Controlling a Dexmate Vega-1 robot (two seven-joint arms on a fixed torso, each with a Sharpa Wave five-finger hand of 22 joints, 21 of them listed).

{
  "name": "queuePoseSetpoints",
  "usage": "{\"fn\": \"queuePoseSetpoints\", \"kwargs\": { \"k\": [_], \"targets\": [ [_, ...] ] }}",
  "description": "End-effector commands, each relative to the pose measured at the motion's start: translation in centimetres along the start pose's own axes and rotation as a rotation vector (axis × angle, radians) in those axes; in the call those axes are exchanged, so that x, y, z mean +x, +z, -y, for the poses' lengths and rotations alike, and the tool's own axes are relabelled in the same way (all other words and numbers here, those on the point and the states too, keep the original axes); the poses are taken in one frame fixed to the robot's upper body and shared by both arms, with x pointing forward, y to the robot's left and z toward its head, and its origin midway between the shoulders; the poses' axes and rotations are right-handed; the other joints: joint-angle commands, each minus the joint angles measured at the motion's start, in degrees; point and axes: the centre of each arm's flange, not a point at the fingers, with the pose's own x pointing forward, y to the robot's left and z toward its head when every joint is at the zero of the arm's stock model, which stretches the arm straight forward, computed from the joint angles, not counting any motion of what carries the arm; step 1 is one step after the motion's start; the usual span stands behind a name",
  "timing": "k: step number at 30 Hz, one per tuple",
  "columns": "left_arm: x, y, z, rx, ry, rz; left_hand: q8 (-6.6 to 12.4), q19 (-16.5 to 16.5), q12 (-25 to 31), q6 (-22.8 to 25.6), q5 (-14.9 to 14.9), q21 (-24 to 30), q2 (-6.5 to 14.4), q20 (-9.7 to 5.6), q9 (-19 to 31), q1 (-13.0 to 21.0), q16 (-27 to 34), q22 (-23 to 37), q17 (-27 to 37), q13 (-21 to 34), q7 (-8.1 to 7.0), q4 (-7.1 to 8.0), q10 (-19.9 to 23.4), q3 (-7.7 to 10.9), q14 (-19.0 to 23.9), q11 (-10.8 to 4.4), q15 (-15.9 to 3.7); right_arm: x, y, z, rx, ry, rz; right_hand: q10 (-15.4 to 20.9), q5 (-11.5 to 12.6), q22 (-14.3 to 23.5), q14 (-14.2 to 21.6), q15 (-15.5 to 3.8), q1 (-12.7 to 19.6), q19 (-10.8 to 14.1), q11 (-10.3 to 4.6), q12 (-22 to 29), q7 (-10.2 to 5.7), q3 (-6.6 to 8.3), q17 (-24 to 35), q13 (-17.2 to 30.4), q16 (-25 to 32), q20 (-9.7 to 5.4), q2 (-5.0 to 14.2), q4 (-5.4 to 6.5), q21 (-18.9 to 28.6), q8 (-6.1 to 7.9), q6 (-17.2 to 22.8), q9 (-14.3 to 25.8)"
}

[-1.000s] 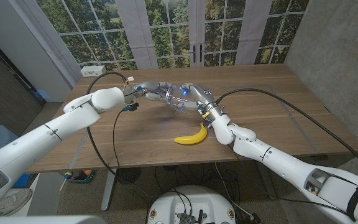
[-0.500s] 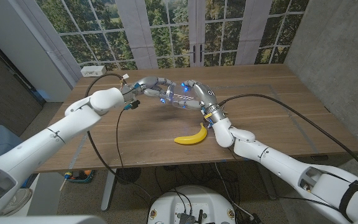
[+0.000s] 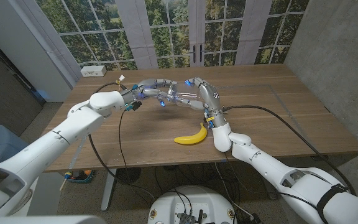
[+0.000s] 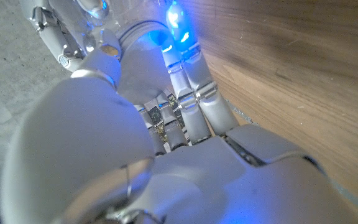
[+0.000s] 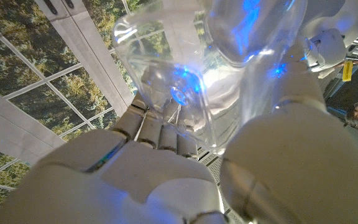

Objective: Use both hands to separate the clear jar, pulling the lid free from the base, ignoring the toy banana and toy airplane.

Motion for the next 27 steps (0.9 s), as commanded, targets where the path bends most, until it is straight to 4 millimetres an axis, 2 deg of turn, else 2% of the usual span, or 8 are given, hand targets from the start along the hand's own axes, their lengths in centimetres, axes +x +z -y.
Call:
{"fn": "queuePoseSetpoints", "kwargs": {
  "k": [1,5,8,15,17,19,22,27],
  "targets": [
    [0.6,-1.0,0.8,-0.236,-0.135,0.059,-1.47,1.7,-0.6,20.04,0.79,0.36,7.72,0.82,-0.71,-17.1,-1.22,-0.42,-0.08,0.34,21.65,12.16,34.9,7.0,3.47,6.01,-3.21,-1.2,-0.4,0.5,0.021,-0.042,-0.006,16.0,0.44,-0.05,4.82,-14.16,5.4,-0.53,-15.47,0.25,-12.32,4.02,0.45,16.87,-0.11,-2.91,15.28,3.41,0.61,4.03,12.06,9.35],
    [1.0,-1.1,0.9,-0.29,-0.199,0.055,-2.46,2.95,-2.38,22.47,2.03,-1.12,6.62,1.82,-1.32,-26.79,-1.72,-0.91,-0.01,0.41,21.81,16.12,36.12,4.69,5.33,7.41,-2.88,-1.3,-0.4,0.7,0.014,-0.043,0.001,15.77,0.45,-0.05,4.78,-14.16,5.33,-0.56,-15.44,0.1,-12.25,4.02,0.62,16.95,-0.24,-2.96,15.45,3.46,0.84,4.03,11.88,9.41],
    [1.1,-1.1,1.0,-0.327,-0.253,0.038,-2.08,4.01,-3.4,25.97,4.26,-4.0,9.72,2.67,-0.82,-35.41,-1.65,-1.0,-0.06,0.49,21.75,16.66,39.74,4.24,6.1,8.51,-2.38,-1.4,-0.3,0.8,0.008,-0.043,0.006,15.61,0.42,-0.05,4.47,-14.06,5.22,-0.85,-15.49,0.06,-12.27,3.96,0.72,17.14,-0.49,-3.03,15.4,3.47,0.95,3.95,11.78,9.29],
    [0.9,-0.2,1.0,-0.276,-0.288,0.01,-0.98,4.9,-3.57,29.41,6.17,-5.88,12.72,3.06,0.47,-38.93,-0.91,-0.68,0.02,0.53,21.56,16.46,44.52,7.99,6.9,8.79,-2.34,-1.4,-0.2,0.9,0.002,-0.049,0.008,15.26,0.4,-0.04,4.34,-14.18,5.21,-1.24,-15.49,-0.15,-12.31,3.94,1.1,17.35,-0.65,-2.97,15.62,3.43,1.27,3.92,11.67,9.19],
    [0.3,0.2,0.6,-0.181,-0.201,0.019,-3.18,3.5,-5.73,24.56,6.27,-7.29,11.48,2.33,1.16,-40.05,-1.79,-0.35,0.06,0.7,21.02,15.83,42.18,11.64,4.57,7.59,-2.94,-1.3,-0.2,1.0,0.005,-0.054,0.006,15.24,0.4,-0.04,4.35,-14.19,5.23,-1.29,-15.49,-0.19,-12.32,3.93,1.2,17.36,-0.66,-3.0,15.66,3.41,1.35,3.92,11.58,9.21],
    [-0.6,0.7,0.4,-0.067,-0.095,0.035,-7.84,-3.64,-10.38,14.02,4.27,-10.73,4.26,3.84,-0.38,-39.32,-6.13,0.12,0.24,1.12,18.34,9.49,30.56,13.72,-4.53,7.02,-1.98,-1.2,-0.3,1.1,0.011,-0.06,0.002,15.34,0.38,-0.05,4.35,-14.18,5.22,-1.36,-15.53,-0.16,-12.37,3.9,1.28,17.41,-0.66,-3.0,15.65,3.39,1.4,3.96,11.6,9.24],
    [-1.5,1.5,0.3,0.085,-0.028,0.039,-8.74,-23.59,-11.42,-3.08,1.11,-19.47,-1.22,11.33,-2.73,-37.44,-7.32,0.36,0.84,1.55,11.74,0.56,6.34,14.55,-30.7,5.5,2.42,-1.0,-0.3,1.3,0.028,-0.067,-0.004,15.59,0.36,-0.05,4.4,-14.12,5.11,-1.14,-15.57,-0.26,-12.37,3.84,1.44,17.23,-0.68,-3.1,15.71,3.45,1.67,3.97,11.6,9.19],
    [-2.5,2.6,0.6,0.294,0.079,0.091,-8.53,-39.55,-10.69,-23.74,0.12,-27.23,-3.47,14.65,-5.01,-32.64,-6.92,0.36,0.75,1.64,6.82,-4.05,-15.77,14.18,-51.7,5.12,5.25,-0.7,-0.5,1.4,0.051,-0.063,-0.015,16.88,0.39,-0.13,4.97,-14.29,5.04,0.02,-15.54,-0.06,-12.71,3.79,1.86,17.17,-0.7,-3.34,15.74,3.36,2.66,4.29,12.22,9.13]
  ]
}}
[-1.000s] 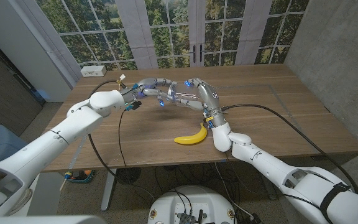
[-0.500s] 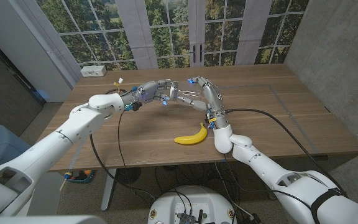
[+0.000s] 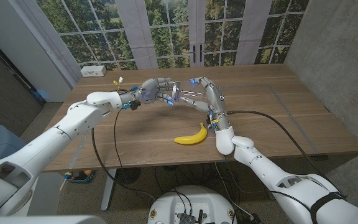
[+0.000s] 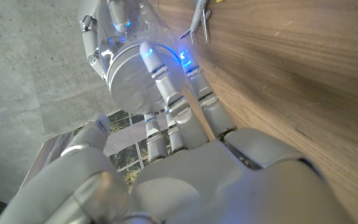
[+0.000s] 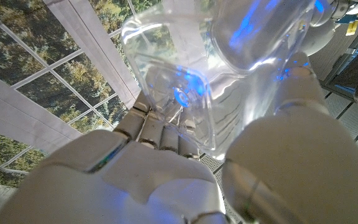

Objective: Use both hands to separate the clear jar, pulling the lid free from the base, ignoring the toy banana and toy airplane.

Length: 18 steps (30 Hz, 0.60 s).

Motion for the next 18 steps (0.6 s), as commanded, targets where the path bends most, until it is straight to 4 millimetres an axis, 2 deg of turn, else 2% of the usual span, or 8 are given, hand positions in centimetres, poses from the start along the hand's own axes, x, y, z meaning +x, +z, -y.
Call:
{"fn": "queuePoseSetpoints", "kwargs": {
  "k": [1,2,4,5,7,11,16,18],
  "targets": [
    [-2.3,2.6,0.4,0.451,0.264,0.053,0.12,-10.82,0.82,-15.9,-0.54,-5.52,-2.18,2.32,-1.76,4.85,-1.31,0.24,-0.27,1.4,-4.16,-2.51,-15.76,-0.34,-51.9,-0.94,7.49,0.6,-0.3,0.5,0.039,-0.01,-0.02,16.9,0.23,0.05,5.34,-13.92,5.29,1.32,-15.56,0.12,-12.45,3.86,0.38,17.06,-0.05,-3.12,16.04,3.31,0.9,4.29,12.54,9.11],
    [-2.5,2.8,0.4,0.48,0.278,0.06,0.18,-12.04,0.85,-17.59,-0.54,-6.15,-2.51,2.8,-1.86,5.91,-1.23,0.21,-0.3,1.42,-5.15,-2.66,-17.49,-0.34,-53.49,-0.92,7.56,0.7,-0.3,0.6,0.057,0.0,-0.032,17.17,0.22,0.01,5.5,-13.86,5.16,1.54,-15.6,0.22,-12.59,3.79,0.44,17.16,-0.11,-3.23,15.89,3.31,1.11,4.34,12.79,8.98],
    [-2.7,3.0,0.5,0.534,0.311,0.068,0.4,-13.23,0.95,-20.03,-0.55,-6.76,-2.69,2.38,-1.97,7.7,-1.22,0.16,-0.35,1.42,-7.51,-2.69,-20.28,-0.29,-56.17,-2.77,8.16,0.9,-0.4,0.8,0.068,0.006,-0.044,17.09,0.26,-0.03,5.56,-13.91,5.12,1.72,-15.62,0.05,-12.6,3.81,0.45,17.05,-0.28,-3.27,15.83,3.28,1.33,4.36,12.88,8.91],
    [-2.8,3.1,0.5,0.553,0.319,0.069,0.62,-13.89,0.96,-21.0,-0.55,-7.08,-2.83,2.12,-2.02,9.12,-1.28,0.1,-0.41,1.42,-9.27,-2.86,-21.79,-0.16,-57.68,-3.51,8.52,1.1,-0.5,0.9,0.088,0.017,-0.059,17.34,0.29,-0.07,5.66,-13.89,5.04,1.77,-15.63,0.1,-12.77,3.82,0.46,17.1,-0.4,-3.27,15.82,3.29,1.48,4.35,12.95,8.82],
    [-3.0,3.2,0.5,0.582,0.341,0.076,0.93,-14.38,1.03,-22.15,-0.58,-7.32,-3.06,1.96,-2.06,11.27,-1.23,0.01,-0.49,1.39,-11.41,-2.95,-23.7,0.0,-59.6,-3.66,9.3,1.2,-0.6,1.2,0.094,0.017,-0.068,17.33,0.33,-0.12,5.76,-13.91,5.0,2.02,-15.66,-0.05,-12.68,3.86,0.46,16.99,-0.57,-3.21,15.77,3.25,1.73,4.37,12.97,8.79],
    [-3.3,3.4,0.5,0.622,0.391,0.095,1.54,-14.2,1.38,-22.04,-0.36,-7.33,-2.62,0.68,-2.09,14.16,-1.01,-0.13,-0.6,1.33,-12.04,-3.03,-24.9,0.64,-60.51,-4.86,9.45,1.7,-0.7,1.7,0.138,0.054,-0.088,17.55,0.37,-0.2,6.02,-13.9,4.92,2.3,-15.67,-0.01,-12.84,3.89,0.5,17.12,-0.73,-3.22,15.71,3.22,2.06,4.4,12.92,8.81],
    [-3.2,3.7,0.5,0.655,0.406,0.111,2.0,-13.41,2.01,-21.44,-0.13,-7.14,-1.96,-0.32,-2.12,16.89,-0.62,-0.23,-0.7,1.26,-12.03,-3.14,-24.18,1.4,-59.81,-5.02,8.01,2.2,-0.5,2.1,0.182,0.107,-0.114,17.51,0.45,-0.35,6.29,-13.92,4.88,2.43,-15.68,-0.34,-12.89,4.01,0.53,16.99,-1.17,-3.3,15.59,3.08,2.54,4.35,13.03,8.55],
    [-3.0,3.8,0.6,0.66,0.408,0.124,2.53,-12.21,2.55,-20.38,-0.04,-6.86,-1.85,-1.21,-2.13,19.49,-0.26,-0.32,-0.78,1.2,-12.05,-3.27,-23.19,1.9,-58.59,-5.62,7.21,2.3,-0.3,2.2,0.173,0.113,-0.107,17.66,0.47,-0.4,6.34,-13.94,4.86,2.41,-15.69,-0.44,-12.8,4.07,0.52,16.86,-1.34,-3.29,15.6,3.05,2.67,4.35,13.06,8.49]
  ]
}}
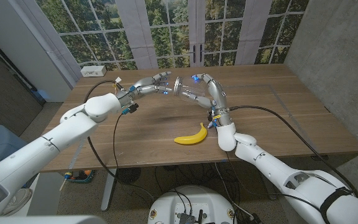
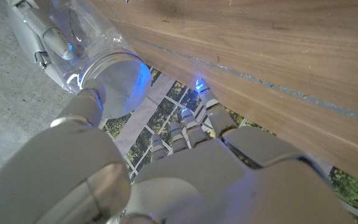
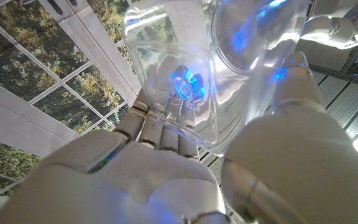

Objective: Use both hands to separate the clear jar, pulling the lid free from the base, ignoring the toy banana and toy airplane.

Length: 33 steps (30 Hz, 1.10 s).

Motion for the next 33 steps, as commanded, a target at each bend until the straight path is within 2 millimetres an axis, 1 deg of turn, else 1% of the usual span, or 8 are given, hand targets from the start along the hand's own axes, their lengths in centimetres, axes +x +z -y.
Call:
{"fn": "queuePoseSetpoints", "kwargs": {
  "k": [1,6,9,16,19,24,28,33],
  "targets": [
    [-0.3,1.4,-0.3,0.137,0.095,0.071,1.14,1.82,1.16,1.75,0.41,0.62,0.14,-1.87,0.14,4.17,0.74,-0.04,0.06,0.0,-0.2,-0.11,1.5,1.06,1.52,-0.98,-1.62,0.7,0.5,0.7,0.08,0.095,-0.047,17.09,0.54,0.07,4.29,-12.93,4.86,0.51,-16.31,0.04,-12.66,4.07,0.17,16.86,-0.35,-3.46,15.57,3.04,0.74,4.35,13.16,8.52],
    [0.5,1.6,0.1,0.1,0.022,0.092,1.48,4.46,1.36,2.36,0.12,1.17,-2.51,-3.16,0.11,6.32,0.98,-0.11,0.02,-0.08,-0.17,0.27,2.24,-0.47,3.5,-1.34,-2.64,0.8,0.7,0.6,0.071,0.102,-0.041,17.13,0.56,-0.02,4.47,-12.92,4.85,0.45,-16.29,-0.16,-12.51,4.13,0.22,16.76,-0.58,-3.42,15.48,2.94,0.99,4.33,13.2,8.41],
    [1.0,1.5,0.3,0.058,-0.015,0.103,1.09,5.66,1.2,2.8,2.16,1.02,-6.54,-2.69,0.08,2.79,0.97,-0.13,0.23,-0.09,-0.13,1.85,1.92,-5.83,4.56,-0.4,-2.02,0.8,0.8,0.6,0.063,0.112,-0.04,17.27,0.57,-0.07,4.56,-12.93,4.86,0.44,-16.3,-0.19,-12.59,4.17,0.26,16.75,-0.71,-3.39,15.45,2.88,1.15,4.34,13.34,8.32],
    [1.7,1.0,0.7,-0.028,-0.073,0.104,1.22,8.15,1.56,4.93,5.55,1.08,-6.66,-1.53,0.07,-0.06,1.02,-0.22,0.31,-0.17,-0.06,2.06,3.15,-12.05,6.09,1.16,-0.5,0.9,1.0,0.9,0.073,0.1,-0.039,17.35,0.57,-0.18,4.79,-12.9,4.86,0.33,-16.31,-0.34,-12.51,4.21,0.38,16.75,-0.89,-3.38,15.33,2.77,1.43,4.22,13.39,8.05],
    [2.0,0.6,0.9,-0.082,-0.096,0.107,1.67,11.04,2.09,8.02,8.16,1.44,-5.45,-2.68,0.0,2.79,1.2,-0.21,0.12,-0.29,-0.19,1.19,5.41,-14.15,8.47,0.09,-1.19,0.9,1.1,1.2,0.086,0.091,-0.035,17.43,0.58,-0.22,4.91,-12.92,4.88,0.39,-16.31,-0.35,-12.47,4.25,0.42,16.76,-0.95,-3.31,15.34,2.75,1.56,4.21,13.42,8.0],
    [2.3,0.6,0.9,-0.131,-0.121,0.124,3.29,14.81,3.67,15.91,9.98,1.97,-0.79,-5.7,0.09,11.63,1.88,0.02,0.14,-0.36,1.28,1.39,12.09,-13.23,14.03,-1.97,-4.08,1.0,1.4,1.5,0.111,0.085,-0.022,17.53,0.56,-0.32,5.12,-12.92,4.91,0.35,-16.31,-0.44,-12.45,4.27,0.58,16.79,-1.05,-3.27,15.22,2.64,1.83,4.23,13.5,7.96],
    [2.5,0.8,0.8,-0.15,-0.124,0.139,4.67,19.7,5.76,24.05,4.85,3.88,5.48,-10.32,0.37,22.48,3.41,0.66,0.32,-0.25,5.24,0.5,21.6,-10.86,22.36,-2.14,-8.87,1.1,1.5,1.6,0.114,0.078,-0.017,17.6,0.56,-0.38,5.18,-12.92,4.91,0.31,-16.31,-0.5,-12.44,4.31,0.62,16.8,-1.19,-3.26,15.21,2.61,1.99,4.19,13.46,7.9],
    [2.4,1.0,0.7,-0.143,-0.091,0.142,6.04,25.1,7.56,31.1,0.81,7.41,8.6,-13.35,0.78,30.29,4.67,1.46,0.64,0.03,8.14,0.26,30.2,-8.85,30.51,-1.5,-11.68,1.0,1.3,1.6,0.11,0.073,-0.022,17.63,0.54,-0.46,5.27,-12.91,4.88,0.18,-16.3,-0.61,-12.45,4.36,0.71,16.82,-1.37,-3.11,15.2,2.59,2.21,4.12,13.6,7.67]
  ]
}}
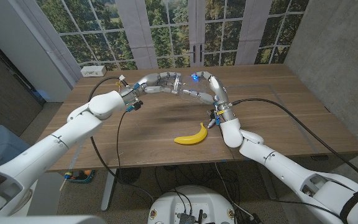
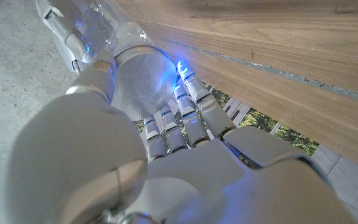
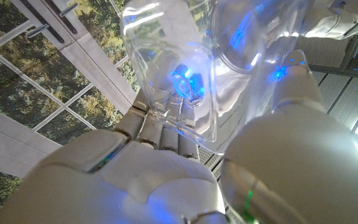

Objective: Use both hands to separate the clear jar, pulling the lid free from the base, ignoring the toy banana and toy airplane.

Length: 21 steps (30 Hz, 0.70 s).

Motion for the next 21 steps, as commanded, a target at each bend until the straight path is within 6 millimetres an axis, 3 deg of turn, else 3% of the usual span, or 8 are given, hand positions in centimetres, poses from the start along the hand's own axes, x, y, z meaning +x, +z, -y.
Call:
{"fn": "queuePoseSetpoints", "kwargs": {
  "k": [1,3,4,7,10,14,19,21],
  "targets": [
    [0.3,0.2,0.0,-0.066,0.006,0.033,1.62,4.44,2.19,7.56,-2.22,3.09,4.97,-4.48,0.72,8.06,1.59,0.7,0.71,0.77,3.41,0.43,8.62,1.74,7.09,-0.63,-10.78,0.1,0.2,0.4,0.01,-0.015,0.013,17.04,0.22,-0.07,4.37,-12.81,4.89,0.0,-16.3,0.38,-12.87,4.17,0.14,16.79,-0.08,-2.92,15.21,2.79,0.51,4.11,13.3,7.63],
    [0.2,0.3,0.0,-0.066,0.019,0.036,2.21,5.71,2.84,9.78,-2.39,4.12,5.31,-4.6,0.85,8.92,1.93,0.86,0.76,1.04,4.05,0.46,10.84,1.85,9.23,0.45,-10.87,0.1,0.2,0.5,0.018,-0.015,0.012,17.06,0.2,-0.1,4.42,-12.78,4.86,-0.05,-16.3,0.34,-12.88,4.15,0.19,16.78,-0.11,-2.88,15.16,2.78,0.58,4.06,13.26,7.57],
    [0.2,0.3,0.0,-0.064,0.028,0.038,2.71,6.85,3.62,11.78,-2.34,5.17,5.75,-4.8,0.98,9.98,2.33,1.04,0.83,1.42,5.11,0.33,13.16,2.09,11.43,0.51,-10.99,0.1,0.2,0.5,0.016,-0.018,0.014,17.04,0.21,-0.1,4.43,-12.8,4.88,-0.05,-16.3,0.3,-12.89,4.17,0.19,16.76,-0.13,-2.88,15.18,2.78,0.6,4.05,13.28,7.54],
    [0.2,0.5,0.1,-0.053,0.05,0.035,3.24,9.95,5.19,15.14,-2.26,8.5,6.18,-6.07,1.29,13.34,4.03,1.78,1.53,2.5,6.24,0.13,17.82,1.84,17.29,-0.61,-11.2,0.0,0.2,0.6,0.017,-0.023,0.018,17.08,0.19,-0.15,4.48,-12.79,4.87,-0.1,-16.3,0.23,-12.77,4.18,0.24,16.75,-0.22,-2.88,15.15,2.75,0.72,3.98,13.22,7.46],
    [0.1,0.4,0.2,-0.066,0.071,0.032,3.4,11.74,5.95,16.65,-2.22,11.16,6.07,-6.85,1.84,15.48,5.55,2.54,2.06,3.34,7.03,0.19,19.95,0.99,21.28,-0.68,-11.22,0.0,0.3,0.7,0.023,-0.028,0.022,17.12,0.19,-0.2,4.55,-12.82,4.93,-0.13,-16.31,0.12,-12.85,4.22,0.31,16.64,-0.27,-2.82,15.12,2.69,0.84,3.95,13.21,7.41],
    [0.1,0.1,0.4,-0.13,0.099,0.03,4.83,15.3,8.59,21.17,-2.08,18.87,5.84,-6.68,4.55,17.89,7.04,4.92,1.76,5.95,10.63,0.87,26.53,-1.65,27.8,1.43,-11.26,0.0,0.4,0.8,0.023,-0.054,0.036,17.12,0.17,-0.25,4.6,-12.78,4.92,-0.25,-16.3,0.05,-12.8,4.24,0.38,16.67,-0.37,-2.85,15.09,2.67,0.96,3.86,13.27,7.21],
    [0.2,-0.6,0.9,-0.259,0.09,0.001,5.86,18.81,9.32,25.56,-2.11,25.13,8.99,-6.43,7.09,16.04,7.22,4.92,0.76,4.27,14.68,1.81,34.02,-1.08,35.66,4.03,-10.87,-0.1,0.7,0.9,0.013,-0.088,0.064,17.15,0.15,-0.32,4.66,-12.75,4.88,-0.3,-16.29,-0.05,-12.85,4.26,0.45,16.67,-0.51,-2.84,15.06,2.66,1.17,3.88,13.31,7.2],
    [0.3,-0.8,1.2,-0.311,0.081,-0.017,5.93,19.93,9.03,27.93,-2.36,26.84,10.45,-6.26,7.55,13.0,6.61,4.09,0.4,2.48,16.15,2.93,37.07,-0.4,37.85,3.83,-10.63,-0.1,0.7,0.9,0.007,-0.101,0.075,17.12,0.14,-0.35,4.69,-12.75,4.85,-0.34,-16.28,-0.11,-12.94,4.28,0.46,16.66,-0.58,-2.84,15.09,2.69,1.23,3.86,13.34,7.14]
  ]
}}
